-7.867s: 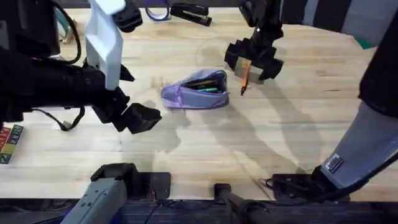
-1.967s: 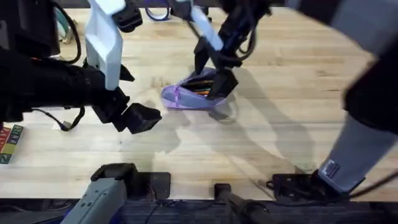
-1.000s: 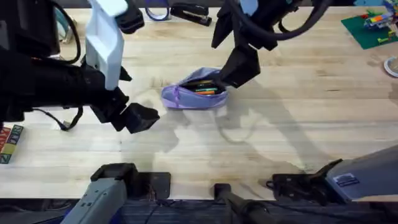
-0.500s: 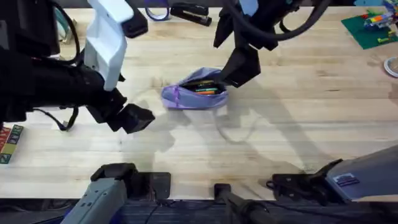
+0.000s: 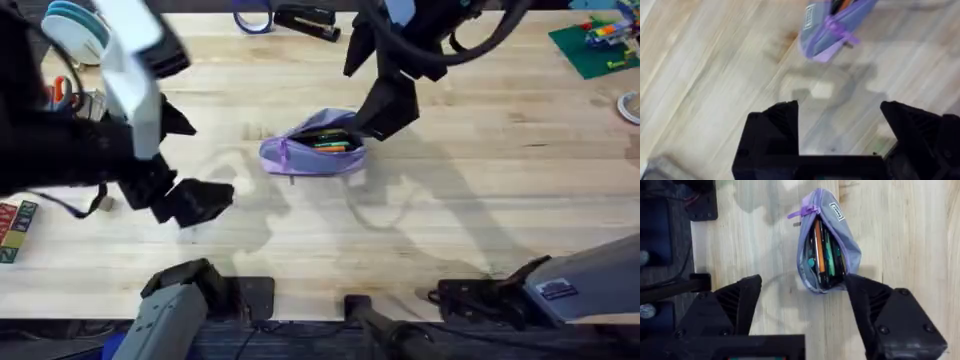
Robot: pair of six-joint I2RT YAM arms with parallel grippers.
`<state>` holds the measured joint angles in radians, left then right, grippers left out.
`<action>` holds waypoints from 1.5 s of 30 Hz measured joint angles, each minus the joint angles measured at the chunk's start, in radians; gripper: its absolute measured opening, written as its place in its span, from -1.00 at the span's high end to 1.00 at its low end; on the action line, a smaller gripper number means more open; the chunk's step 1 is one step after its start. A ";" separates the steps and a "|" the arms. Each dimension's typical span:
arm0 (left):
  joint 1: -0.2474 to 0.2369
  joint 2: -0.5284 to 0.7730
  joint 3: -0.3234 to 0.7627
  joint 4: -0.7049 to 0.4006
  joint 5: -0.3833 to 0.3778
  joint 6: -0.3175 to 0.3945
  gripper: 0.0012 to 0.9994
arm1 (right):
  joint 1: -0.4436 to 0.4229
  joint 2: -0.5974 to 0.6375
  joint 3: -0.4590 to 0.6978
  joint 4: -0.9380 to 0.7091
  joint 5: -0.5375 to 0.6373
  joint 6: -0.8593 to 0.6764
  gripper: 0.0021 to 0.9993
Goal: Unzip the bag, pick up the pens from the table one at a time and place them inside, then zip the bag closed.
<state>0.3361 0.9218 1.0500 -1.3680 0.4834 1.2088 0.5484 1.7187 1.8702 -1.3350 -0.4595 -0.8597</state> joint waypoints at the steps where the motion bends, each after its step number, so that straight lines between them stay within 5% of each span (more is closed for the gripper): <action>1: 0.028 0.000 0.000 -0.021 0.035 0.047 -0.99 | 0.000 0.000 0.000 0.000 0.000 0.000 -0.99; 7: 0.162 0.000 0.000 -0.080 0.167 0.269 -0.99 | 0.000 0.000 0.000 0.000 0.000 0.000 -0.99; 18: 0.339 0.066 0.000 -0.098 0.335 0.382 -0.99 | 0.000 0.000 0.000 0.000 0.000 0.000 -0.99; 21: 0.347 0.101 0.000 -0.099 0.389 0.392 -0.99 | 0.000 0.000 0.000 0.000 0.008 0.000 -0.99; 29: 0.347 0.180 0.000 -0.149 0.384 0.414 -0.99 | 0.000 0.000 0.000 0.004 0.069 0.000 -0.99; 37: 0.347 0.194 0.000 -0.309 0.317 0.699 -0.99 | 0.000 0.000 0.000 0.005 0.079 0.000 -0.99; 45: 0.352 0.234 0.000 -0.306 0.305 0.830 -0.99 | 0.000 0.000 0.000 0.005 0.079 0.000 -0.99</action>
<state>0.6880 1.1560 1.0500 -1.6745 0.7887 2.0384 0.5484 1.7187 1.8702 -1.3300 -0.3805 -0.8600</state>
